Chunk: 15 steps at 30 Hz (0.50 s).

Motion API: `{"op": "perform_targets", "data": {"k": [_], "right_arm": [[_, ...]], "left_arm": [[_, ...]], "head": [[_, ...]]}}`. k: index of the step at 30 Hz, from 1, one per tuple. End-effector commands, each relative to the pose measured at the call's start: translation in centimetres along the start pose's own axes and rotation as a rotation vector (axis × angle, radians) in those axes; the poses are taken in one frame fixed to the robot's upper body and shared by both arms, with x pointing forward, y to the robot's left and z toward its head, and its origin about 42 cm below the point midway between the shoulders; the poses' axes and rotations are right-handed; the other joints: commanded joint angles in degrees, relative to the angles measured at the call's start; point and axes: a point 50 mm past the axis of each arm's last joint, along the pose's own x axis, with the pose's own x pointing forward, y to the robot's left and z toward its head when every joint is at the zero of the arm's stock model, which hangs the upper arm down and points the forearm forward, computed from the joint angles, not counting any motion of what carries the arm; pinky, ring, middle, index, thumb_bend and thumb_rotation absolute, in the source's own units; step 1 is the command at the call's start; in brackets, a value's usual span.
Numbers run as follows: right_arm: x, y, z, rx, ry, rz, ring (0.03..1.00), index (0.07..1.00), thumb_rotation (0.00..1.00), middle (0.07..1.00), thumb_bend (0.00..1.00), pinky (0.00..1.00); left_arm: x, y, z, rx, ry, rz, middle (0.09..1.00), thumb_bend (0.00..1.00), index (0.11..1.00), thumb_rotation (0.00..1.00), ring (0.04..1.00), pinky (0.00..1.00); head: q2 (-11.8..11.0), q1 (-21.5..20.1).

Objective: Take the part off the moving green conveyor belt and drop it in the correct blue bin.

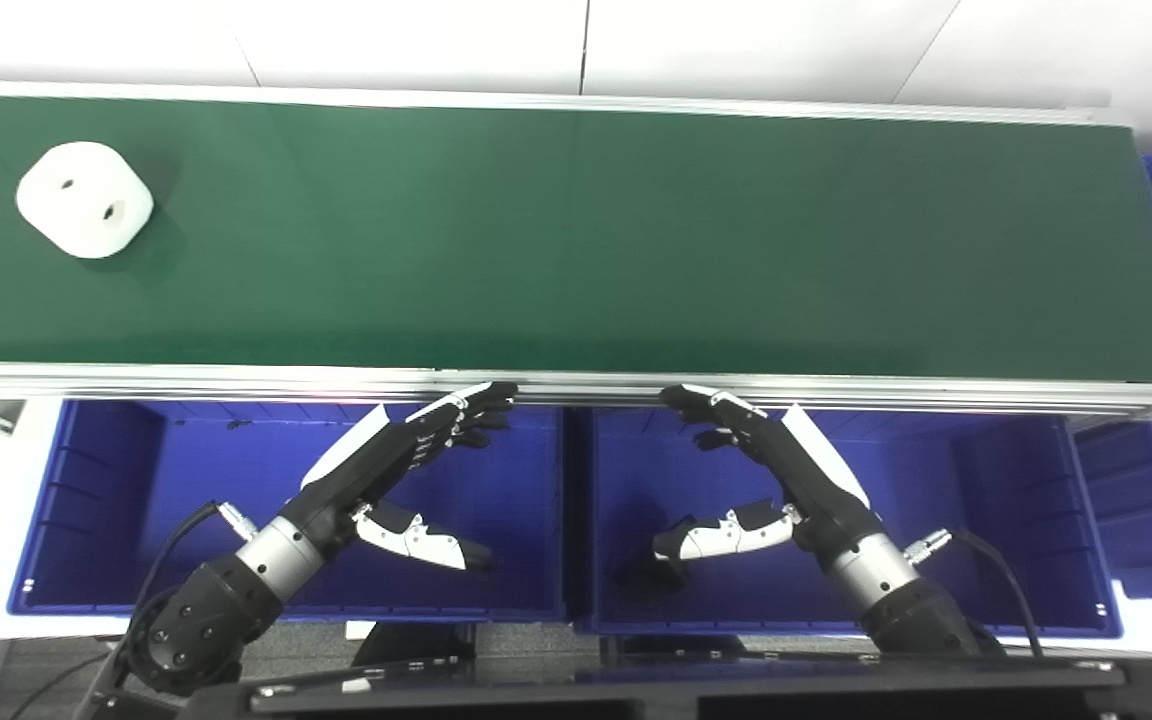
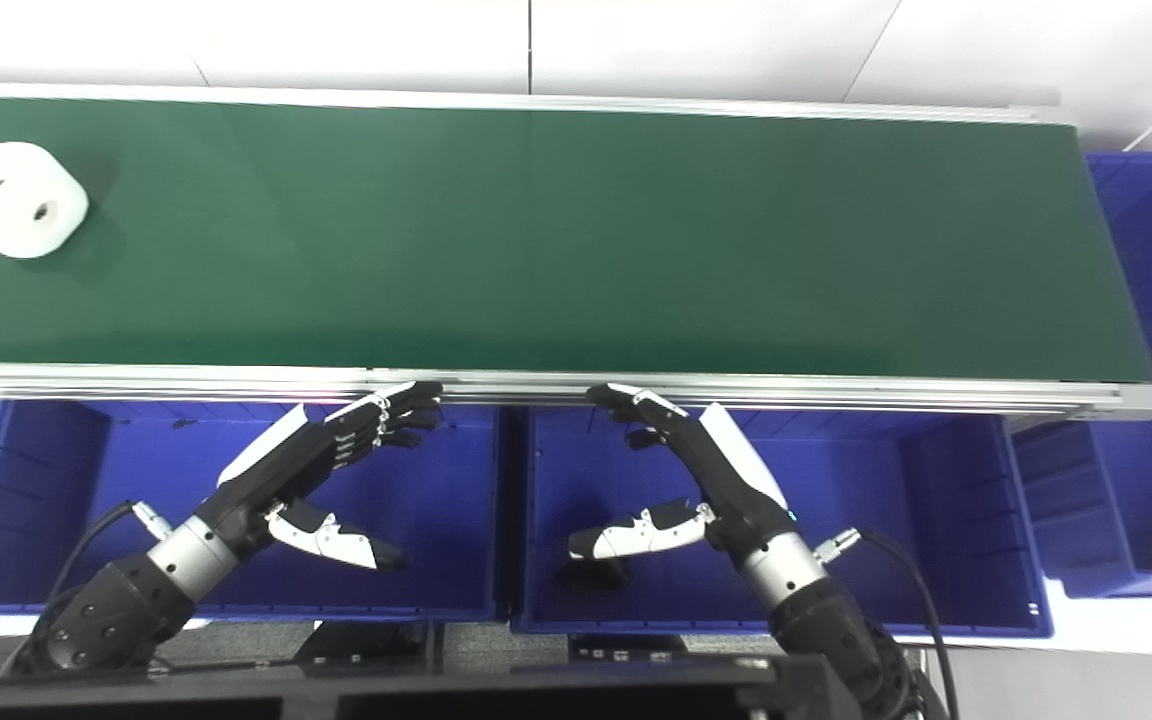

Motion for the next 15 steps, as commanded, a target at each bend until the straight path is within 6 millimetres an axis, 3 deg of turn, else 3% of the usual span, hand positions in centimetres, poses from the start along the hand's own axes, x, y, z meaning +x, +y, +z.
{"op": "perform_targets", "data": {"k": [1, 4, 5, 8, 15], "right_arm": [[-0.5, -0.3, 0.2, -0.006, -0.041, -0.008, 0.845, 0.836, 0.24, 0.852, 0.92, 0.74], [-0.8, -0.3, -0.5, -0.010, -0.041, -0.010, 0.844, 0.836, 0.25, 0.846, 0.92, 0.73], [-1.0, -0.3, -0.9, -0.008, -0.036, -0.008, 0.845, 0.835, 0.26, 0.845, 0.92, 0.72], [-1.5, -0.5, -2.0, 0.007, -0.033, -0.005, 0.855, 0.838, 0.26, 0.853, 0.92, 0.73], [-2.0, -0.3, -4.0, 0.042, -0.044, -0.011, 0.822, 0.837, 0.21, 0.858, 0.91, 0.65]], "left_arm": [[0.1, -0.2, 0.5, 0.023, -0.048, 0.015, 0.903, 0.94, 0.900, 0.29, 0.880, 0.84], [0.1, -0.8, 0.2, 0.021, -0.042, 0.012, 0.905, 0.94, 0.898, 0.29, 0.883, 0.84], [0.2, -1.1, 0.0, 0.020, -0.040, 0.012, 0.905, 0.94, 0.898, 0.29, 0.884, 0.84], [0.5, -2.1, -0.4, 0.015, -0.041, 0.013, 0.900, 0.94, 0.892, 0.27, 0.876, 0.84], [0.9, -3.3, -1.5, 0.015, -0.026, 0.000, 0.901, 0.94, 0.901, 0.30, 0.898, 0.85]], "head": [[-1.8, 2.4], [-3.8, 5.8], [-5.9, 9.5], [-9.0, 14.4], [-13.9, 19.0]]}}
